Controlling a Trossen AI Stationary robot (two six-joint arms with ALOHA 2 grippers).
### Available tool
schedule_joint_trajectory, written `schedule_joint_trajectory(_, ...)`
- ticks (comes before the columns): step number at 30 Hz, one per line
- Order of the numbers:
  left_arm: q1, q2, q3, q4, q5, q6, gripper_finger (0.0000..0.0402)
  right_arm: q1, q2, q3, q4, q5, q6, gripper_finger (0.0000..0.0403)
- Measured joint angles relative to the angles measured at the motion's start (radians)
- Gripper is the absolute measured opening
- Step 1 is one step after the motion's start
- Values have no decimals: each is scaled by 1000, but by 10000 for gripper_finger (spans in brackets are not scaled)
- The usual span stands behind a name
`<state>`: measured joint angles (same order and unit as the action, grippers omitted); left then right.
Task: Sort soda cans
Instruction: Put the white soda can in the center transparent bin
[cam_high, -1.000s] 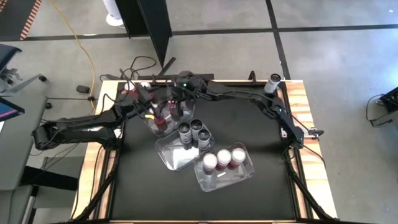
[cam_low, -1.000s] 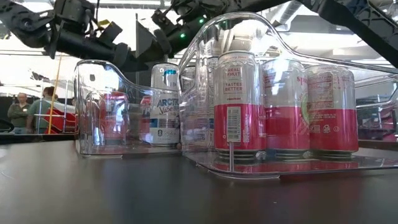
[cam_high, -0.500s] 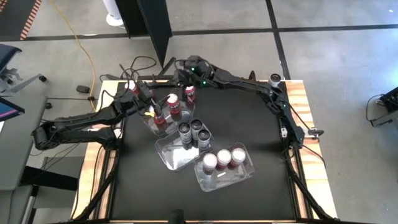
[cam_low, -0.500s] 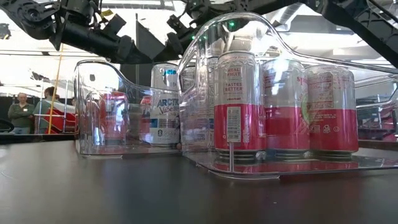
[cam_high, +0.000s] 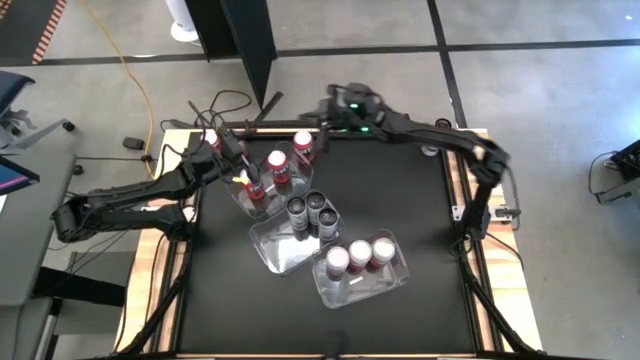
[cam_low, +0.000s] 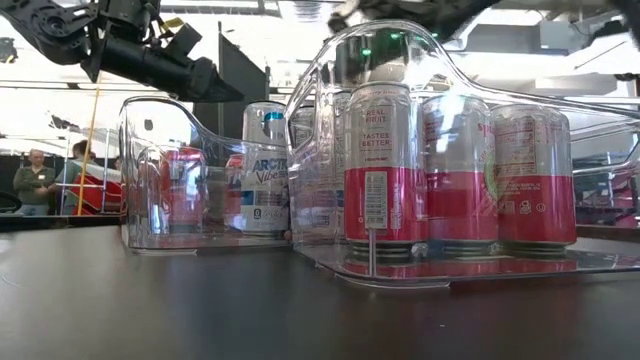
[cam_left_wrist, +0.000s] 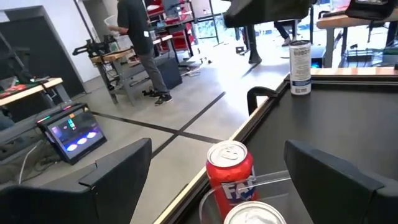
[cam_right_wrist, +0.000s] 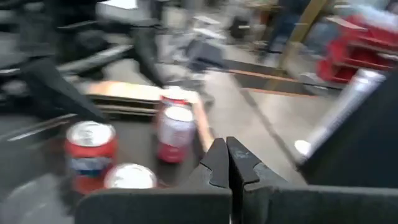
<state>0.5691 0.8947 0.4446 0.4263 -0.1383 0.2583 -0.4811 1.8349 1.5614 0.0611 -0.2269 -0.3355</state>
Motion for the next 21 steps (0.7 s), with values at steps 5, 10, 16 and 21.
schedule_joint_trajectory(5,26,13,0,48,36,-20,359,-37,-210,-238,76,156,35,0)
schedule_joint_trajectory(10,46,24,0,69,50,-30,359,-64,-403,-417,59,347,63,0)
schedule_joint_trajectory(16,63,24,0,69,60,-46,359,-89,-626,-572,32,576,144,0)
schedule_joint_trajectory(21,64,24,-1,54,141,-63,359,-113,-747,-670,-18,686,204,0)
